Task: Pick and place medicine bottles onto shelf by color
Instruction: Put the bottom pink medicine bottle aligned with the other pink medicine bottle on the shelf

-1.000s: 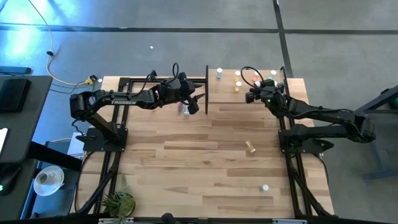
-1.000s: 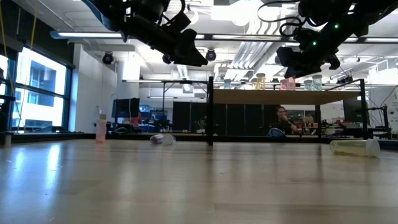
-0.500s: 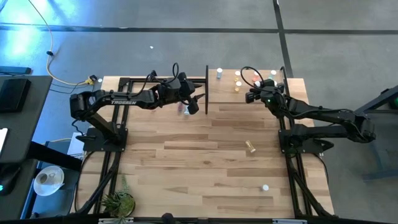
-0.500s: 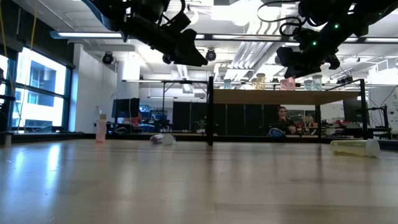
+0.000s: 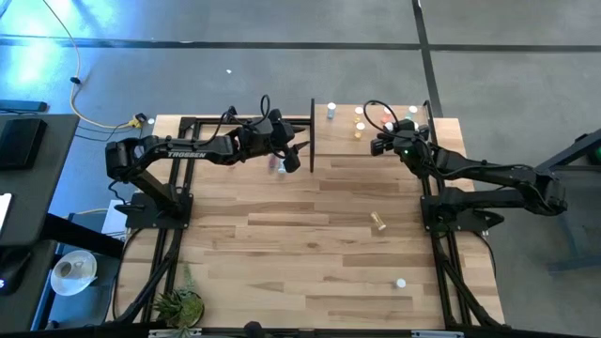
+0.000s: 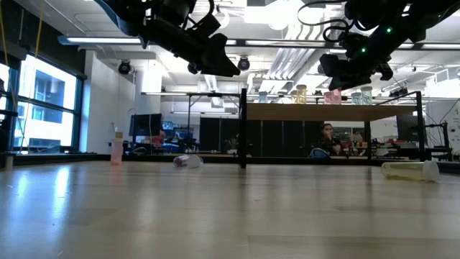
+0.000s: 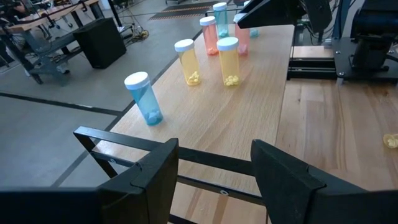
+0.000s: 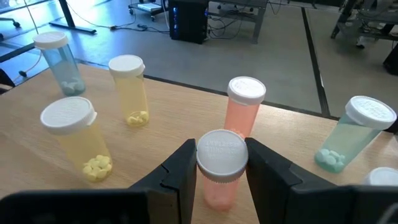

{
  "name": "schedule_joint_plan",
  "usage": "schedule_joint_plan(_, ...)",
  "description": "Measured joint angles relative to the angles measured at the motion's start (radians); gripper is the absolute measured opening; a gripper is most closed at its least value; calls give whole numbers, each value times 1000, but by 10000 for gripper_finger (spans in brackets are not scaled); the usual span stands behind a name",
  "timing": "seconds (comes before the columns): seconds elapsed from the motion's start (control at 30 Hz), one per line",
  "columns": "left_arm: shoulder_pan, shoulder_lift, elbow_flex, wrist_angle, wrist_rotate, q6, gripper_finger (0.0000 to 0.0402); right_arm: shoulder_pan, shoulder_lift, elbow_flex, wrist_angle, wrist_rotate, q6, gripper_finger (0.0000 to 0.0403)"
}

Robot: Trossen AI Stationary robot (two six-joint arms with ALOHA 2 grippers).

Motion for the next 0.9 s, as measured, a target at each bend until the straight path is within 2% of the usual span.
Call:
schedule_joint_plan(0.73, 0, 0, 0, 0, 0, 0, 189, 0, -1, 1, -20, 1, 5, 109)
schedule_joint_plan(0.9, 0, 0, 0, 0, 0, 0, 189, 0, 1, 0, -34, -4, 6, 139)
